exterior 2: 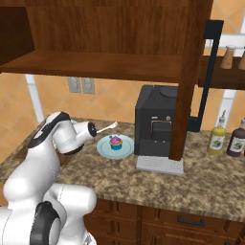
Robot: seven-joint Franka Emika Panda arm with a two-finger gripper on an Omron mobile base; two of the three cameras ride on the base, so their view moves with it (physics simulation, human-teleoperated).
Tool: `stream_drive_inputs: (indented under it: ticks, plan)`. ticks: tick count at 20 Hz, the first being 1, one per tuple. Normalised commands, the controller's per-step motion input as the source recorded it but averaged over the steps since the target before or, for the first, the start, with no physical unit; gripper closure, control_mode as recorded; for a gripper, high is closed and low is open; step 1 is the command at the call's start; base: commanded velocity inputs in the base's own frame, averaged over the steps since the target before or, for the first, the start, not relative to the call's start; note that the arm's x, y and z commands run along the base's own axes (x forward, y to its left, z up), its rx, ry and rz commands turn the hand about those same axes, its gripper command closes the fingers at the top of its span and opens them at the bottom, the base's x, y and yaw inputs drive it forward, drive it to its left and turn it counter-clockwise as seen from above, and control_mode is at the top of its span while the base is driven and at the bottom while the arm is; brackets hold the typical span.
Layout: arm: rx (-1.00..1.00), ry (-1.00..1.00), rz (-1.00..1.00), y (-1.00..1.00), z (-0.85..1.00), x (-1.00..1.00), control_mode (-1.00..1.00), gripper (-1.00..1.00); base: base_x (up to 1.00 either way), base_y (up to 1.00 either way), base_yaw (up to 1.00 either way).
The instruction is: From the different types of pastries on the counter, select a croissant and place it on the cutting board. Then retrieve a jar of jam from the cabinet and place it alongside the croissant on the cutting board.
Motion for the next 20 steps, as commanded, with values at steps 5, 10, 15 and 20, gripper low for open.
stream_drive_inputs:
  ticks: [5, 10, 15, 20]
  plan:
    - [-0.1, 0.0, -0.13, 0.0, -0.05, 0.37, -1.0, 1.0, 0.0, 0.0, 0.0]
    - [-0.01, -0.04, -0.12, 0.0, -0.29, 0.06, -1.0, 1.0, 0.0, 0.0, 0.0]
    - [0.0, -0.09, -0.15, 0.02, -0.37, 0.06, -1.0, 1.0, 0.0, 0.0, 0.0]
    - [0.0, -0.07, -0.09, 0.12, -0.12, -0.01, -1.0, 1.0, 0.0, 0.0, 0.0]
